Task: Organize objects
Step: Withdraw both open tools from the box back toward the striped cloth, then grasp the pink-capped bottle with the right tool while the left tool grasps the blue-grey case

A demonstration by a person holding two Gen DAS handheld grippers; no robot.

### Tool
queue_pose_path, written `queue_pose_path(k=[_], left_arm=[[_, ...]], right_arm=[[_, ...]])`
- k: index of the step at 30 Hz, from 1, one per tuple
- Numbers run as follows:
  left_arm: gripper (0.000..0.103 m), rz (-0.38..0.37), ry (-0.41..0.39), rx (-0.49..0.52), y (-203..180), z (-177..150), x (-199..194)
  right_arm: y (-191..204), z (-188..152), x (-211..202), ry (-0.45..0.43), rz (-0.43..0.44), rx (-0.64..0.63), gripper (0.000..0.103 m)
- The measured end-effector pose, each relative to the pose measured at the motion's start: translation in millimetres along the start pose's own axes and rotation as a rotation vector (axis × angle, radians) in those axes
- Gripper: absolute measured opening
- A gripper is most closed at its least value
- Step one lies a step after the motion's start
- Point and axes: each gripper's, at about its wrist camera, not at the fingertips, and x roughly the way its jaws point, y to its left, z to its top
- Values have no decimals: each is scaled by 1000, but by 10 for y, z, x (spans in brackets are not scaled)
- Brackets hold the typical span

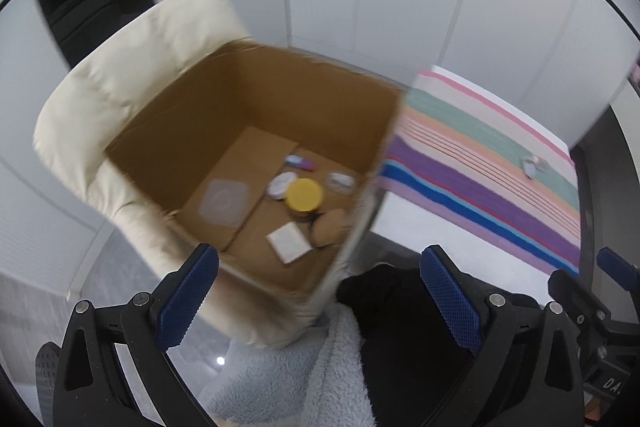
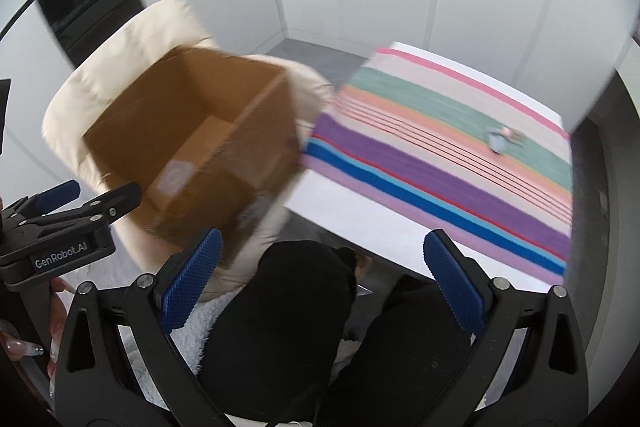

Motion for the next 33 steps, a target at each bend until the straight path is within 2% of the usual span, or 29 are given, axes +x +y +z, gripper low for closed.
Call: queue_pose_path(k=[12, 19, 25, 29, 33], left_arm=[[102, -115, 10, 234, -1267, -5, 32], [102, -200, 83, 309, -1906, -23, 252], [102, -230, 111, 360, -2452, 88, 571], [101, -235, 107, 376, -2762, 276, 878], [101, -240, 124, 367, -3013, 489, 1299]], right_arm=[[-1318, -412, -414, -31, -148, 287, 102], [-1933, -705, -504, -23, -207, 408, 102], [-2403, -745, -340, -22, -232, 464, 102], [-2742, -623, -87, -35, -241, 482, 102], [-3094, -338, 390, -36, -234, 467, 102]])
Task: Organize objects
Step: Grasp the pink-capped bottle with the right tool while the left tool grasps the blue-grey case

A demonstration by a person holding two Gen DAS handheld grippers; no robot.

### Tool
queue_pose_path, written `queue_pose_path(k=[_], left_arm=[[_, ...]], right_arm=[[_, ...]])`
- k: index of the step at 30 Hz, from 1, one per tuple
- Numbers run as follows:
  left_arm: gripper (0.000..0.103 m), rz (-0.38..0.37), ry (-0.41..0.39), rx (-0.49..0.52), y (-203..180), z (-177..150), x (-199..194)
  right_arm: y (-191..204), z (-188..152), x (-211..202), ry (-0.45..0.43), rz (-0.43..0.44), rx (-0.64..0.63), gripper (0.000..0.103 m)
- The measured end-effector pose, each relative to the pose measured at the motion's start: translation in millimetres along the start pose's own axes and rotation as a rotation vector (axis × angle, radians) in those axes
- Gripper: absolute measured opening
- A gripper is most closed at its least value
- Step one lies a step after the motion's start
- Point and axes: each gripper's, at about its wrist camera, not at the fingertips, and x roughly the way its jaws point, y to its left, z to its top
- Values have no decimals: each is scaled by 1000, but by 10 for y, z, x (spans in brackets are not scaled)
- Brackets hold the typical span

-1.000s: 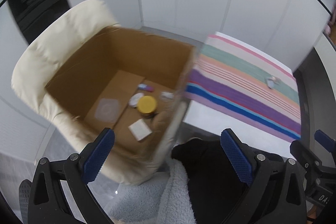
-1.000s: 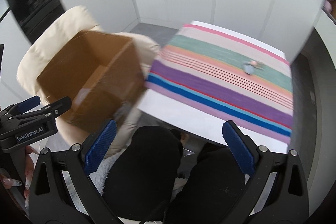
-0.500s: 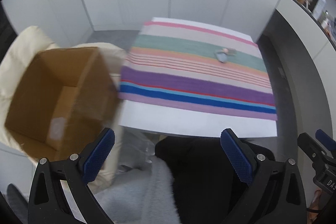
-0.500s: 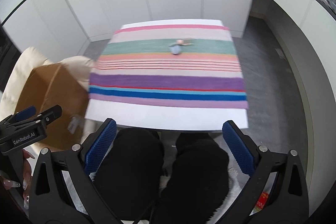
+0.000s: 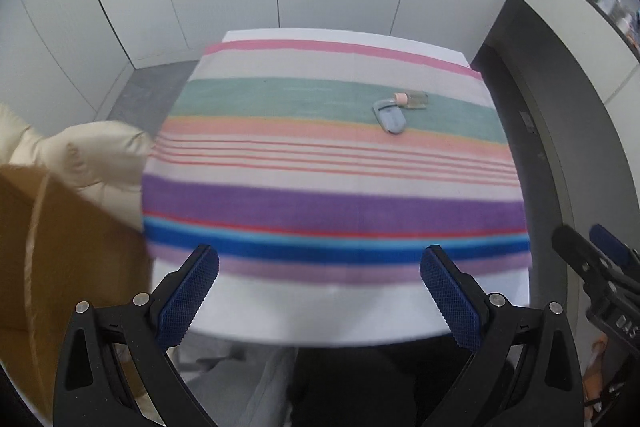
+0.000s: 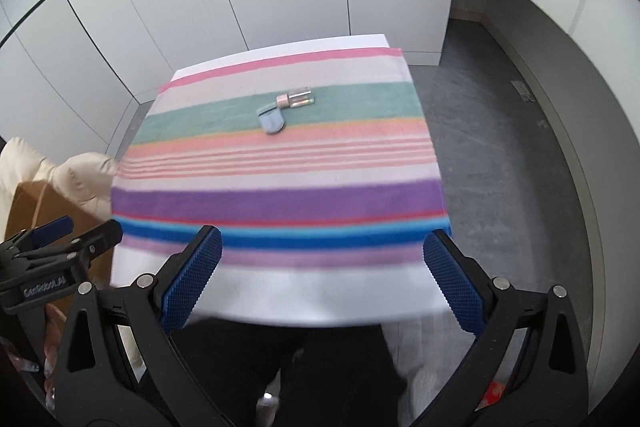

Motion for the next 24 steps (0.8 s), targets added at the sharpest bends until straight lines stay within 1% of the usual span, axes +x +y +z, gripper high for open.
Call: queue_pose_path(k=[4, 6, 9, 11, 12, 16, 19, 21, 22, 23, 24], left_arm=[[101, -18, 50, -24, 37, 255, 478], [101, -21, 63, -28, 34, 339, 669], [101, -13, 76, -20, 50, 451, 951], [101, -12, 86, -11, 42, 515, 1135], [101, -15, 91, -7, 42, 534, 1208], [101, -18, 102, 20, 29, 604, 1452], [101, -20, 111, 48, -13, 637, 1611], [101, -26, 121, 66, -48, 662, 1708], [101, -27, 124, 73, -65, 672, 1739], [101, -21, 123, 81, -87, 681, 1771], [101, -13, 118, 87, -103, 688, 1788]], right_arm=[[22, 340, 553, -13, 10, -20, 102], [61, 541, 893, -23, 33, -32, 102], [144, 812, 1421, -8, 70, -41, 102], [196, 947, 1710, 2, 71, -51, 102], [236, 1042, 1927, 14, 65, -58, 102], [300, 1260, 2450, 36, 68, -42, 102], [301, 1368, 2694, 46, 66, -31, 102], [305, 1422, 2860, 68, 61, -35, 101], [305, 1429, 2911, 74, 53, -39, 98], [325, 1433, 2937, 64, 37, -57, 94], [364, 1437, 2951, 56, 15, -92, 90]])
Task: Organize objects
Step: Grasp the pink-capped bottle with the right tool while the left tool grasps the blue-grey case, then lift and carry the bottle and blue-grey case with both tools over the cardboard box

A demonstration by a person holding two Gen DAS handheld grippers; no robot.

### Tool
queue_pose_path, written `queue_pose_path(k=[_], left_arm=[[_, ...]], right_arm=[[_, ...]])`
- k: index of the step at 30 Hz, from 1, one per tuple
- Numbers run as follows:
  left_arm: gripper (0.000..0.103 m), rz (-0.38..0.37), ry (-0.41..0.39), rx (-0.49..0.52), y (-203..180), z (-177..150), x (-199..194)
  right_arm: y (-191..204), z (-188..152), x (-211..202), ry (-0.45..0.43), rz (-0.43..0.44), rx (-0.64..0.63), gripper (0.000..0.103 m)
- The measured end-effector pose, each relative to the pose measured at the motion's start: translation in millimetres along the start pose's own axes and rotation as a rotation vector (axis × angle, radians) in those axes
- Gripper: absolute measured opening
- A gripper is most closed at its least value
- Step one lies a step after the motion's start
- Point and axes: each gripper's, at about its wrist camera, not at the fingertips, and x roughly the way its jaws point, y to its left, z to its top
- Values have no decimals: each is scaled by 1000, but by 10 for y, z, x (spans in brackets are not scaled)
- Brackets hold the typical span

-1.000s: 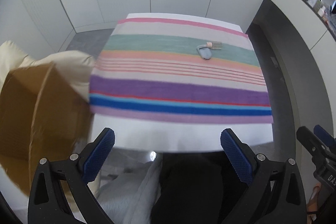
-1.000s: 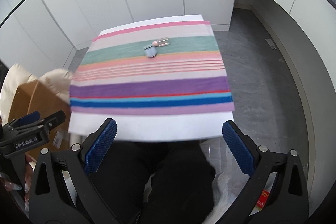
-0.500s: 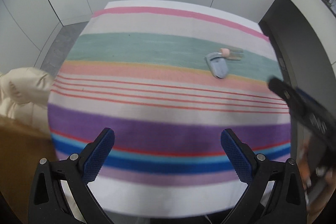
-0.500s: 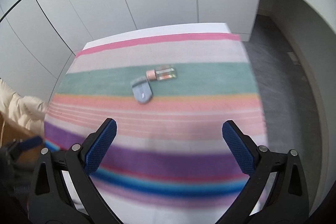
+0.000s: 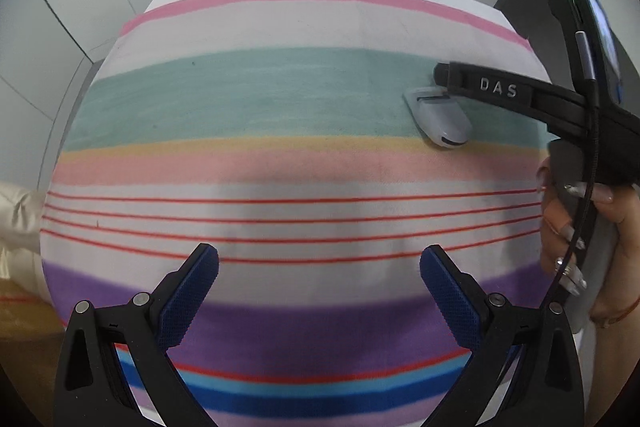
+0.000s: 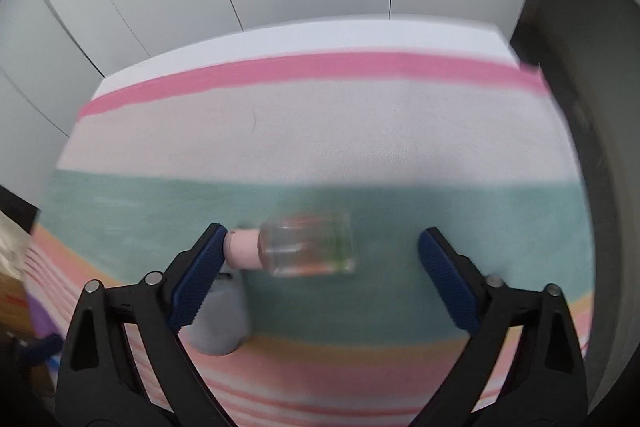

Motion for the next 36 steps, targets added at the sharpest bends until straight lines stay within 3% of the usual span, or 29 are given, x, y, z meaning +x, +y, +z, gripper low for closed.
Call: queue_pose_path(k=[2, 3, 7, 12, 14, 18, 19, 21, 23, 27, 36], left_arm=[[101, 9, -10, 19, -47, 18, 27], [101, 9, -12, 29, -77, 42, 44], [101, -5, -51, 111, -242, 129, 63], [101, -1, -77, 250, -536, 266, 135], [101, -29, -67, 241, -616, 332, 170], [101, -73, -30, 120, -761, 541, 305], [98, -67, -20, 89, -778, 588, 338], [74, -46, -5, 30, -799, 680, 418], [37, 28, -46, 24, -850, 739, 390], [36, -14, -47, 16, -855, 754, 337], [36, 28, -67, -8, -712, 707, 85]], right_arm=[[74, -15, 4, -3, -45, -61, 70], [99, -29, 0, -5, -62, -85, 65], [15, -121, -62, -7, -43, -84, 65], [-358, -378, -243, -4, -63, -3, 65], [-498, -523, -330, -7, -70, 32, 65], [-683, -766, -478, -8, -73, 84, 65], [-704, -801, -499, -7, -74, 91, 65], [-736, -847, -527, -4, -69, 106, 65], [-737, -853, -526, 5, -76, 104, 65], [-781, -813, -571, 11, -71, 101, 64], [-640, -733, -687, -4, -70, 60, 64]])
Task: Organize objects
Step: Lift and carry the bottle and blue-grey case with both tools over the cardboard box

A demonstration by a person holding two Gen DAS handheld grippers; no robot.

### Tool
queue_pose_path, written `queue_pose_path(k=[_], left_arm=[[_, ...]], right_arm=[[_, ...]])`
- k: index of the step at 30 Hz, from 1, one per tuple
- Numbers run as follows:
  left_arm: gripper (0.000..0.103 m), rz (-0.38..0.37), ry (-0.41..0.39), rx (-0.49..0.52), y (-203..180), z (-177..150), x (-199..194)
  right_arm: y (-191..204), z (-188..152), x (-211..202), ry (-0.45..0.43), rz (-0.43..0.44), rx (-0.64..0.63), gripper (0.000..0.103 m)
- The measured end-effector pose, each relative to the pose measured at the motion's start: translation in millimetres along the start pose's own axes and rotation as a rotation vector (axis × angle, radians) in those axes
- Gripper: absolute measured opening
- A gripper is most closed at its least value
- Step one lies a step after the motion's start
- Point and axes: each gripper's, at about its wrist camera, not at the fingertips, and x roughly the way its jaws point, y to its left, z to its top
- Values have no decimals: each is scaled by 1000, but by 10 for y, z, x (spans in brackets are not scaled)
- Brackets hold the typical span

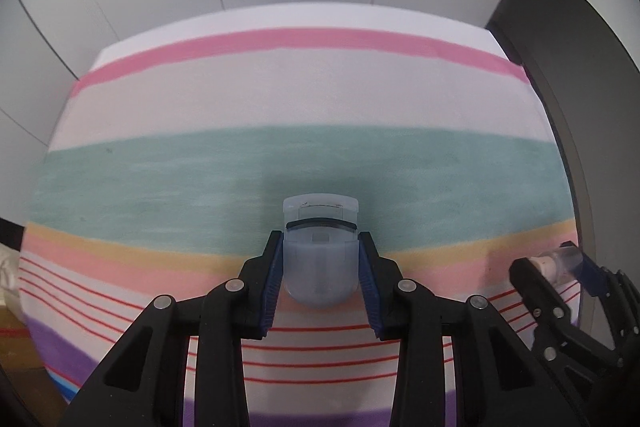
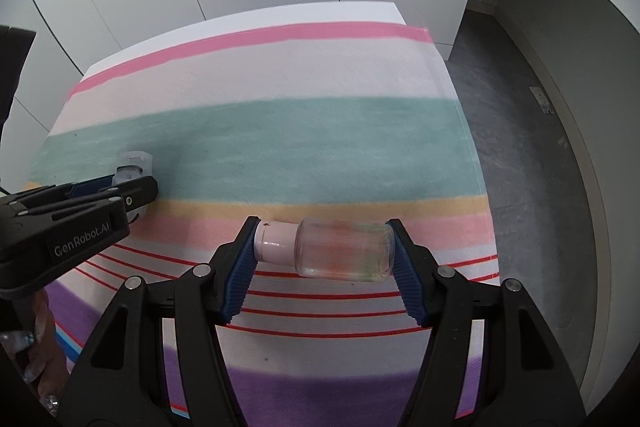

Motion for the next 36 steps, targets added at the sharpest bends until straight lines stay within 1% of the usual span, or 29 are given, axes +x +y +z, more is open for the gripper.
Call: queue_pose_path(k=[2, 4, 9, 13, 14, 16, 18, 20, 22, 24, 27, 31, 36], left_arm=[[36, -5, -13, -3, 113, -74, -85], [36, -4, -24, -3, 151, -61, -207], [36, 1, -73, -4, 301, 40, -730], [36, 15, -147, -2, 365, 188, -1278], [36, 21, -166, 2, 376, 253, -1420], [36, 30, -207, 5, 439, 309, -1766], [36, 37, -227, -5, 504, 405, -2050], [36, 24, -243, -20, 574, 457, -2329], [36, 32, -266, -26, 656, 453, -2629], [36, 40, -293, -20, 685, 426, -2884], [36, 44, -320, -16, 726, 341, -3220], [36, 29, -332, -22, 763, 230, -3517], [36, 13, -321, -19, 752, 124, -3679]], right_arm=[[33, 43, -72, -5, -3, -7, 65], [56, 92, -136, -10, -8, -12, 64], [145, 253, -523, -41, -14, -22, 64], [273, 452, -911, -77, -16, -56, 64], [323, 521, -1060, -86, -14, -68, 64], [387, 623, -1258, -101, -16, -84, 64], [469, 727, -1527, -121, -22, -101, 64], [546, 822, -1805, -138, -23, -111, 64], [613, 899, -2027, -155, -19, -119, 64], [698, 958, -2347, -187, -18, -130, 64], [802, 991, -2712, -232, -14, -147, 64], [919, 962, -3096, -265, -8, -167, 64], [978, 898, -3276, -272, -9, -176, 64]])
